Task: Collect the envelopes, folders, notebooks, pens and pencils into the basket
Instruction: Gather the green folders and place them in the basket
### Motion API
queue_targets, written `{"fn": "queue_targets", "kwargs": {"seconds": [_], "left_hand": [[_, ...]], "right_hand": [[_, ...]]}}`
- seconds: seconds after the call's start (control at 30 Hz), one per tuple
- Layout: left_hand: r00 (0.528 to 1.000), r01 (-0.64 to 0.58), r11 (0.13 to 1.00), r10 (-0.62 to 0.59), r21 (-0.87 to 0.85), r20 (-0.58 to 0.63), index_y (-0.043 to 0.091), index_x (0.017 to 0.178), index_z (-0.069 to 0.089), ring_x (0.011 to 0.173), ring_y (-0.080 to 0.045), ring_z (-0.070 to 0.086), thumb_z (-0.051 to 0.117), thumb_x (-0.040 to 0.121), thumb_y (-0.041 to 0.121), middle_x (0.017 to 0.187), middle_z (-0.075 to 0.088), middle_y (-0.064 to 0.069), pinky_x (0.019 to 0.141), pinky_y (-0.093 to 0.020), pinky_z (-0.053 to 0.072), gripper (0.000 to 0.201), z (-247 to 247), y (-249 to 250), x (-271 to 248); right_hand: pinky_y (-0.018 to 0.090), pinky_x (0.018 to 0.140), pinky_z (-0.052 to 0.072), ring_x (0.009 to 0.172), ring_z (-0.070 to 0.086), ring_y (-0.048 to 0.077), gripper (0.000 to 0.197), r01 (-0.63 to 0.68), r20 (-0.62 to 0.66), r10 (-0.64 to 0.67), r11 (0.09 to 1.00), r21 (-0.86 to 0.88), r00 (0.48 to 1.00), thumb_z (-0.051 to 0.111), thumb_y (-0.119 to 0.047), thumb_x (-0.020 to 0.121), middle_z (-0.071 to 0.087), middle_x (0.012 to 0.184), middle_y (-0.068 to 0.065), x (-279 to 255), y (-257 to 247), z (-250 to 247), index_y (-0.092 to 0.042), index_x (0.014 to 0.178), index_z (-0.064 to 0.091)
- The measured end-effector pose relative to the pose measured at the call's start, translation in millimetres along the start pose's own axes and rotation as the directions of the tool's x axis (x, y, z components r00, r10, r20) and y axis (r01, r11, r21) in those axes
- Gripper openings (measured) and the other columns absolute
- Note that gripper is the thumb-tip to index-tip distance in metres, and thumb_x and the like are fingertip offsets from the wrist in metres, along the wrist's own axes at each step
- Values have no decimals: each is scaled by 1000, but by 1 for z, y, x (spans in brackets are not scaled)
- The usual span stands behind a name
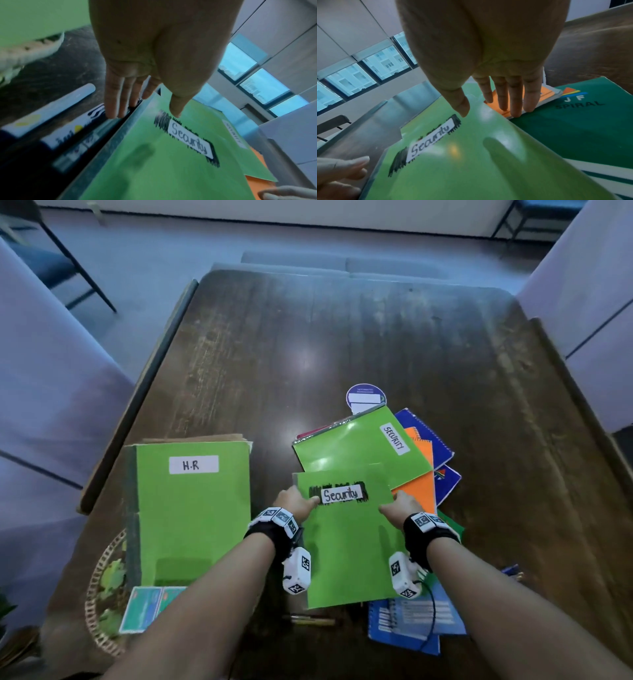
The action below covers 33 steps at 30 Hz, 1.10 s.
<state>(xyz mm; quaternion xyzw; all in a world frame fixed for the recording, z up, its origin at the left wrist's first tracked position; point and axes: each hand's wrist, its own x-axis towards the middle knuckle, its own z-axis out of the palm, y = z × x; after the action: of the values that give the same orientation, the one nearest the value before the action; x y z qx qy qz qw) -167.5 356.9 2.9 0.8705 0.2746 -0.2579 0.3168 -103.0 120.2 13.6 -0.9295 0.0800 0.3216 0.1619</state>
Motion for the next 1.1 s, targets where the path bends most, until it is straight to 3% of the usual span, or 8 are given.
{"fn": "queue_targets", "kwargs": {"seconds": [0.13, 0.3, 0.5, 0.63, 0.8, 0.9, 1.0, 1.1], "left_hand": [[986, 157, 988, -157, -2, -64, 5, 129, 49, 114, -32, 59, 68, 90, 43, 132, 56, -16, 91, -40, 51, 58, 16, 3, 7], [972, 226, 972, -229, -57, -53, 6, 131, 47, 113, -32, 60, 73, 85, 32, 130, 57, -15, 93, -41, 52, 58, 25, 6, 18], [983, 177, 975, -182, -138, -26, 22, 117, 58, 106, -24, 63, 76, 80, 28, 117, 67, -1, 95, -39, 52, 42, 29, 4, 24], [991, 130, 980, -135, -153, -19, 14, 120, 55, 110, -25, 59, 70, 91, 26, 112, 60, -1, 92, -34, 48, 35, 27, 14, 19], [999, 26, 957, -11, -288, 53, 14, 119, 48, 98, -24, 66, 69, 92, 28, 116, 63, -8, 79, -42, 60, 37, 21, 23, 16], [994, -12, 929, 52, -369, 99, 16, 128, 42, 94, -22, 68, 70, 90, 18, 111, 62, -5, 74, -39, 61, 47, 8, 27, 8], [994, -92, 923, 105, -373, 13, 16, 129, 40, 95, -20, 65, 64, 94, 13, 115, 63, -7, 72, -30, 55, 42, -11, 29, 3], [985, -166, 905, 139, -391, -98, 17, 128, 42, 98, -23, 65, 57, 97, 16, 119, 63, -7, 85, -40, 56, 35, -41, 31, -8]], "right_hand": [[42, 95, 52, 115, 57, 29, 59, 25, 45, -25, 1000, -5, 999, 64, -31, 92, 48, 137, 14, 12, 18, 4, -8, 141, 42], [38, 94, 52, 121, 53, 29, 63, 53, 82, -56, 998, 40, 995, 65, -21, 93, 43, 142, 15, 24, 27, 5, -8, 146, 34], [33, 73, 48, 91, 55, 25, 46, 24, 72, -28, 998, 53, 997, 56, -10, 97, 58, 125, 17, 32, 41, -7, -7, 138, 36], [33, 68, 49, 86, 58, 25, 45, -1, 79, -5, 998, 69, 997, 51, -10, 99, 57, 111, 14, 33, 47, -12, -8, 139, 29], [31, 54, 46, 68, 55, 22, 44, -6, 4, 5, 987, 160, 1000, 40, -6, 101, 50, 81, 10, 22, 42, -21, -9, 140, 19], [40, 62, 54, 75, 61, 28, 41, 11, -46, 1, 966, 259, 999, 38, -5, 101, 53, 89, 13, 15, 34, -30, -11, 138, 22], [34, 57, 47, 70, 56, 24, 49, 43, -87, -14, 937, 347, 996, 38, -4, 98, 55, 95, 14, 7, 17, -38, -10, 144, 23], [32, 61, 47, 84, 57, 23, 61, 107, -131, -55, 896, 431, 990, 40, -4, 93, 52, 131, 22, -8, -14, -46, -8, 151, 21]]}}
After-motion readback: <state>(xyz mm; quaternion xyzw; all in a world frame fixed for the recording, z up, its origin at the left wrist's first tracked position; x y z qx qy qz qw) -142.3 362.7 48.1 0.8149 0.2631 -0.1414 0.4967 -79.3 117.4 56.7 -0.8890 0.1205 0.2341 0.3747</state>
